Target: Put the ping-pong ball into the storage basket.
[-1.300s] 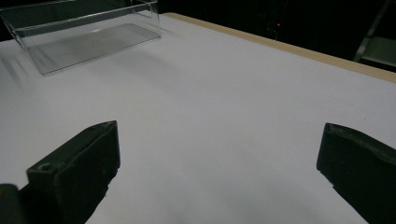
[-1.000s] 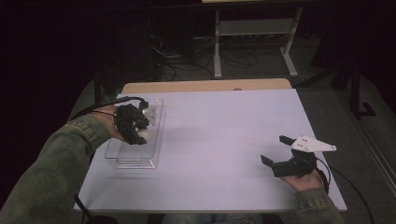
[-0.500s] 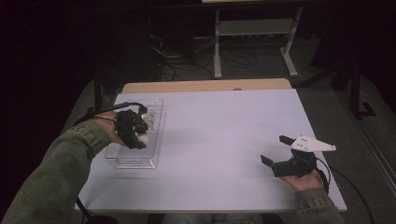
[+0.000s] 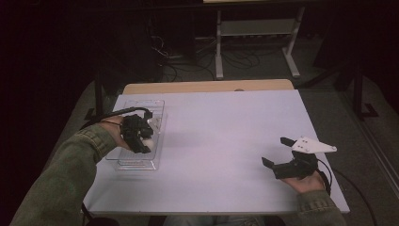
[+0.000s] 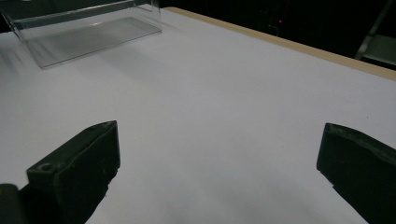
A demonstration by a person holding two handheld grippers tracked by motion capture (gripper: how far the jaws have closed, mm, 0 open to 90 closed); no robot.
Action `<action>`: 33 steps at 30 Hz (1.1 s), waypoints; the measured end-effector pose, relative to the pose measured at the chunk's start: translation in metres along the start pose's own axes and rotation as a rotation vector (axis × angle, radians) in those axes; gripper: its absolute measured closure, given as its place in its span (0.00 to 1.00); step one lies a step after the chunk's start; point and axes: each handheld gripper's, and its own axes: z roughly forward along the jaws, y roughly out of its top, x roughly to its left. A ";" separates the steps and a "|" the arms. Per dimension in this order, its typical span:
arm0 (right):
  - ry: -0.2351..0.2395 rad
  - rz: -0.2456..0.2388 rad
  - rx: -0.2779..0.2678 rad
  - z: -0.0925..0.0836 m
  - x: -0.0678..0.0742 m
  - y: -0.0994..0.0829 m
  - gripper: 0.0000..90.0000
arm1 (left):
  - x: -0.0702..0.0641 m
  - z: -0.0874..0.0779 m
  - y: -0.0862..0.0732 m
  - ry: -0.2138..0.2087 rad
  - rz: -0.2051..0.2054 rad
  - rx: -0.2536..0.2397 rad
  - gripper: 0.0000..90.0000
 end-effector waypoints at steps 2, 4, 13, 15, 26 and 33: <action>0.003 -0.003 0.005 0.001 0.001 0.000 0.00 | 0.000 0.003 0.000 0.000 -0.006 0.013 0.56; 0.005 -0.007 0.003 0.002 0.001 0.000 0.00 | 0.002 0.005 0.000 -0.002 -0.004 0.018 0.56; 0.008 -0.008 0.019 0.004 0.002 -0.001 0.00 | 0.001 0.016 -0.005 -0.010 -0.022 0.024 0.56; 0.006 -0.013 0.022 0.004 0.003 0.000 0.00 | 0.001 0.019 -0.006 -0.015 -0.028 0.021 0.56; 0.006 -0.016 0.021 0.004 0.004 0.000 0.00 | 0.004 0.032 -0.006 -0.022 -0.022 0.026 0.56; 0.006 -0.017 0.019 0.003 0.004 0.000 0.00 | 0.009 0.038 -0.006 -0.022 -0.032 0.037 0.56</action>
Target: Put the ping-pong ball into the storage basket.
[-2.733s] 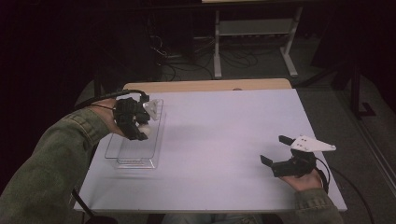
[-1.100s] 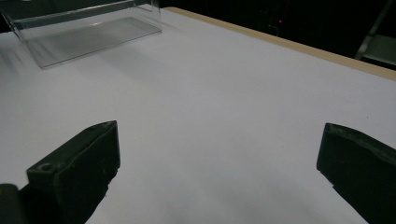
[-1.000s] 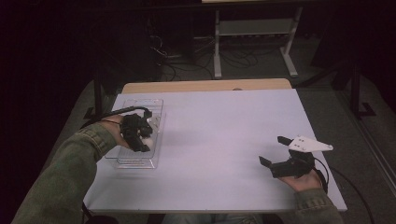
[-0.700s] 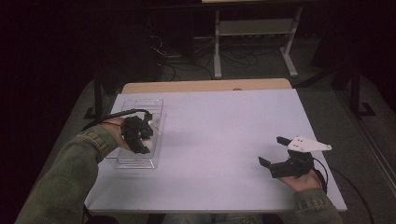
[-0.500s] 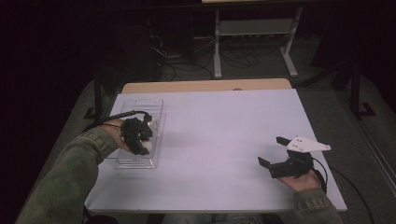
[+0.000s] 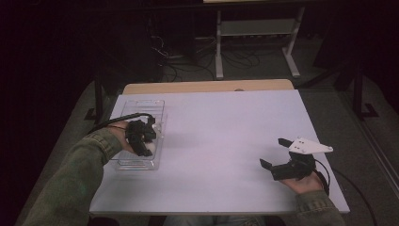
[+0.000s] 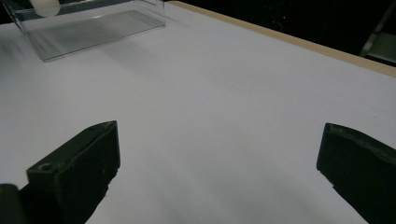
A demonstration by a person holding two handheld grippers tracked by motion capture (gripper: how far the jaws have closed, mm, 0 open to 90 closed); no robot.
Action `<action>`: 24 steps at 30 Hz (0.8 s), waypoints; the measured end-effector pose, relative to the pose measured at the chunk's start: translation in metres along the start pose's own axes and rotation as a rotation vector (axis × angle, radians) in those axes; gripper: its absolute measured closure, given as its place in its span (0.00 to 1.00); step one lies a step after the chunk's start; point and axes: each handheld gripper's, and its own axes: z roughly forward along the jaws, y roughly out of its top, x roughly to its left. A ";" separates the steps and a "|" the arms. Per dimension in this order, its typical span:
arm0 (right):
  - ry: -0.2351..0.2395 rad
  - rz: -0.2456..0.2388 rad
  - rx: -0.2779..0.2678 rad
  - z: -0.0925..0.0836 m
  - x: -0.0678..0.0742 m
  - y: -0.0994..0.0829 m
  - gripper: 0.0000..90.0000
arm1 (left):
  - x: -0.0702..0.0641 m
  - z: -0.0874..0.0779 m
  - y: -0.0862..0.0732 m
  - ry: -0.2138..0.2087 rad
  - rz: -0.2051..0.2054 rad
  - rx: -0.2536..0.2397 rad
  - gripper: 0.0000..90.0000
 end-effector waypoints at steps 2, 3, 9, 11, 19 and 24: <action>-0.001 0.000 0.001 0.000 0.000 0.000 0.00 | 0.002 0.002 -0.001 -0.008 -0.010 0.004 0.56; -0.001 0.000 0.001 -0.001 0.000 0.000 0.00 | 0.003 0.003 -0.002 -0.011 -0.013 0.009 0.56; -0.002 -0.002 0.003 0.000 0.000 0.000 0.00 | 0.005 0.008 -0.004 -0.029 -0.024 0.005 0.56; -0.003 -0.002 0.003 -0.001 0.000 0.000 0.00 | 0.006 0.014 -0.006 -0.032 -0.025 0.014 0.56; -0.006 -0.001 0.003 -0.001 0.000 0.000 0.00 | 0.010 0.021 -0.009 -0.038 -0.038 0.022 0.56; -0.008 -0.001 0.001 -0.002 0.000 0.000 0.00 | 0.009 0.024 -0.006 -0.043 -0.032 0.034 0.54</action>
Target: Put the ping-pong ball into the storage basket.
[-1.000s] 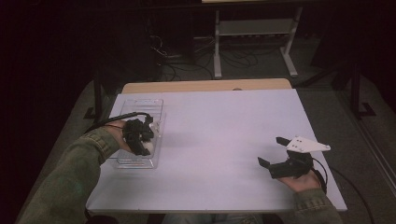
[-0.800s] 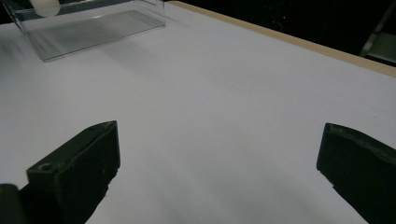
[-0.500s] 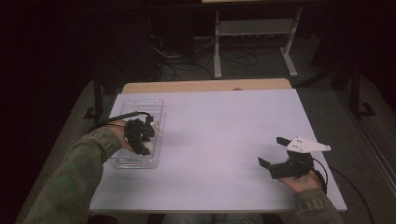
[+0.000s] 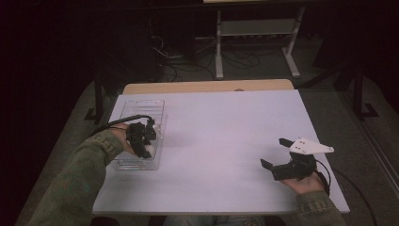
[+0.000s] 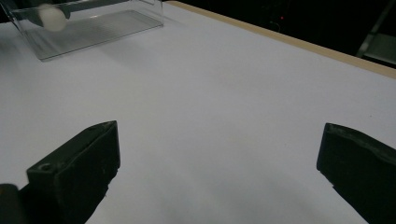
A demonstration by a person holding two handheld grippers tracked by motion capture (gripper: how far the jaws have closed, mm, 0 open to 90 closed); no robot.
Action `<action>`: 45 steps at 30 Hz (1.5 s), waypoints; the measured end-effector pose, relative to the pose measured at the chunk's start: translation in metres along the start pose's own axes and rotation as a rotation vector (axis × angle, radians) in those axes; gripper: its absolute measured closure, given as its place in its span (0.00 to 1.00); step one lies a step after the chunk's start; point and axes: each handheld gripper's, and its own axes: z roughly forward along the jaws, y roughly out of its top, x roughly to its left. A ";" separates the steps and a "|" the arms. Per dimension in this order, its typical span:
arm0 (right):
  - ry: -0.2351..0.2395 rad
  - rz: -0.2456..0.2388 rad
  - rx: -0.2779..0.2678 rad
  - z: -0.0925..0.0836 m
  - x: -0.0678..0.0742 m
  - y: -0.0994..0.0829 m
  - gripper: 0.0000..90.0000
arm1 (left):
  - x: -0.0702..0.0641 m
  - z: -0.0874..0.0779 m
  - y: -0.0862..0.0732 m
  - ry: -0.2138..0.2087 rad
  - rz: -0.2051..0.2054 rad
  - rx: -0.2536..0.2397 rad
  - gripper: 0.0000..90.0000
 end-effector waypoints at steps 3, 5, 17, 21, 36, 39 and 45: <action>-0.001 -0.002 0.001 0.000 0.000 0.000 0.00 | -0.002 0.003 0.002 -0.001 -0.001 0.017 0.51; -0.001 -0.001 0.001 0.000 0.000 0.000 0.00 | -0.002 0.004 0.002 0.001 -0.002 0.021 0.47; 0.000 0.001 0.002 0.000 0.000 0.000 0.00 | 0.005 -0.007 -0.004 0.091 -0.099 -0.026 0.07; -0.001 -0.001 0.003 -0.001 0.000 0.000 0.00 | 0.007 -0.009 -0.007 0.112 -0.138 -0.041 0.01; -0.004 0.008 0.004 -0.002 -0.001 -0.001 0.00 | 0.002 -0.028 -0.017 0.165 -0.166 -0.117 0.00; -0.004 0.008 0.004 -0.002 -0.001 -0.001 0.00 | 0.000 -0.033 -0.021 0.172 -0.179 -0.146 0.00; -0.004 0.014 -0.003 -0.003 -0.002 -0.002 0.00 | -0.002 -0.038 -0.028 0.182 -0.219 -0.213 0.00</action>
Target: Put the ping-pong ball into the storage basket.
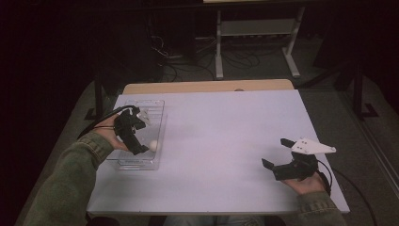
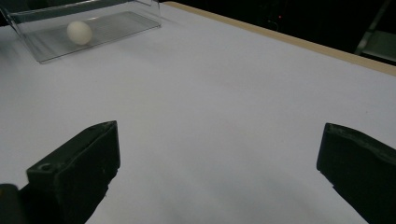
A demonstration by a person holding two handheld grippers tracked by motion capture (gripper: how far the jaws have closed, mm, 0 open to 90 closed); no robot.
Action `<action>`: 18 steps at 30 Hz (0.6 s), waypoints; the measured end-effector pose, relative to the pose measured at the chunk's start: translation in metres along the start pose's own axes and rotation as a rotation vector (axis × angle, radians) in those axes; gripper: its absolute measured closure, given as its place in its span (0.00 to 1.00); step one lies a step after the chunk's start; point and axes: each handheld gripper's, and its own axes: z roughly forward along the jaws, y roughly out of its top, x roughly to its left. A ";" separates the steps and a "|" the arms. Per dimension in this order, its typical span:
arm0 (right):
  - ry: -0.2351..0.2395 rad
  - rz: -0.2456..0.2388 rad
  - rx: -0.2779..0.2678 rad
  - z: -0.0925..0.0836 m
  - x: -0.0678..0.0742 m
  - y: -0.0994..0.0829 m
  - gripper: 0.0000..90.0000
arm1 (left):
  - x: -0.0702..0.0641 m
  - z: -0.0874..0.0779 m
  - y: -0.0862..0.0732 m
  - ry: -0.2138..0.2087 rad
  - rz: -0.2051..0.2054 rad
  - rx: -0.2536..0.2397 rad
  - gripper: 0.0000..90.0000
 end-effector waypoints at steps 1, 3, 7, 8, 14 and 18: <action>0.000 0.004 0.000 0.000 0.000 0.000 0.00 | 0.000 0.000 -0.001 0.003 -0.002 -0.002 0.00; 0.001 0.006 -0.003 0.000 0.000 0.000 0.00 | -0.001 -0.001 -0.002 0.009 -0.010 -0.006 0.00; 0.005 0.007 -0.007 -0.001 -0.001 0.001 0.00 | -0.002 -0.004 -0.005 0.008 -0.020 -0.026 0.00; 0.005 0.009 -0.009 -0.001 -0.002 0.001 0.00 | -0.003 -0.004 -0.006 0.007 -0.030 -0.036 0.00; 0.007 0.015 -0.015 -0.001 -0.002 0.001 0.00 | 0.000 -0.004 -0.014 0.001 -0.078 -0.106 0.00; 0.008 0.011 -0.010 0.000 -0.002 0.000 0.00 | -0.002 -0.002 -0.019 0.016 -0.084 -0.139 0.00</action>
